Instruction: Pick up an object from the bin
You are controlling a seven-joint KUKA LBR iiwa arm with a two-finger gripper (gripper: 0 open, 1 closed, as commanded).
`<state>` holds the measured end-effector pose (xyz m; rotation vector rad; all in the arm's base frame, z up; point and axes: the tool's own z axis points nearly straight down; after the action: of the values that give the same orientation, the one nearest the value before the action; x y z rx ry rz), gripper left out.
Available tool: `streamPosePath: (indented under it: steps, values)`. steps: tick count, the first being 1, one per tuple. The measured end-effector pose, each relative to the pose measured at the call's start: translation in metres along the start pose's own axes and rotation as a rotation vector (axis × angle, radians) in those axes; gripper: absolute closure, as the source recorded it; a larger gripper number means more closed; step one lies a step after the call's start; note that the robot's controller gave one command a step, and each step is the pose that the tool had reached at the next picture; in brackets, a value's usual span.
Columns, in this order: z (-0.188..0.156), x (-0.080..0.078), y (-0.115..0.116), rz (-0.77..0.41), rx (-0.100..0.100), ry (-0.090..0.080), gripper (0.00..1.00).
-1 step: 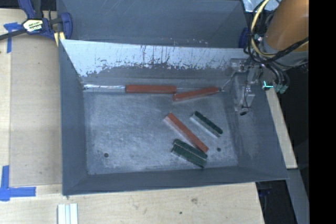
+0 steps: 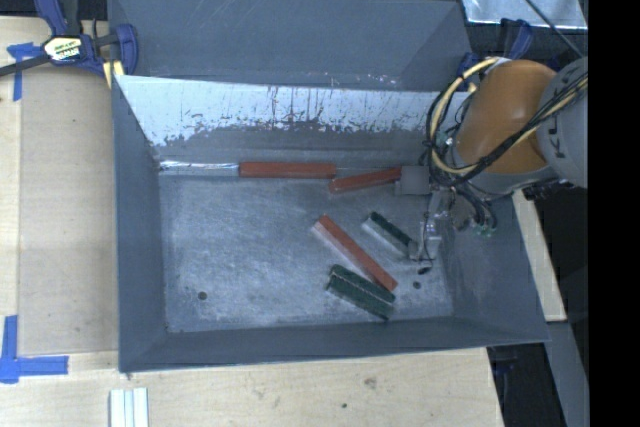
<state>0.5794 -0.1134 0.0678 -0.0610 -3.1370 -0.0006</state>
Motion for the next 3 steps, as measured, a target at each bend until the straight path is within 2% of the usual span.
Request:
streamPosePath:
  steps: [1,2,3]
  values:
    - [-0.002,0.031,0.012,0.053,0.000,-0.005,0.00]
    - [-0.003,0.029,0.011,0.051,0.001,-0.009,1.00]
    - [-0.159,0.028,0.032,-0.081,0.002,-0.013,1.00]
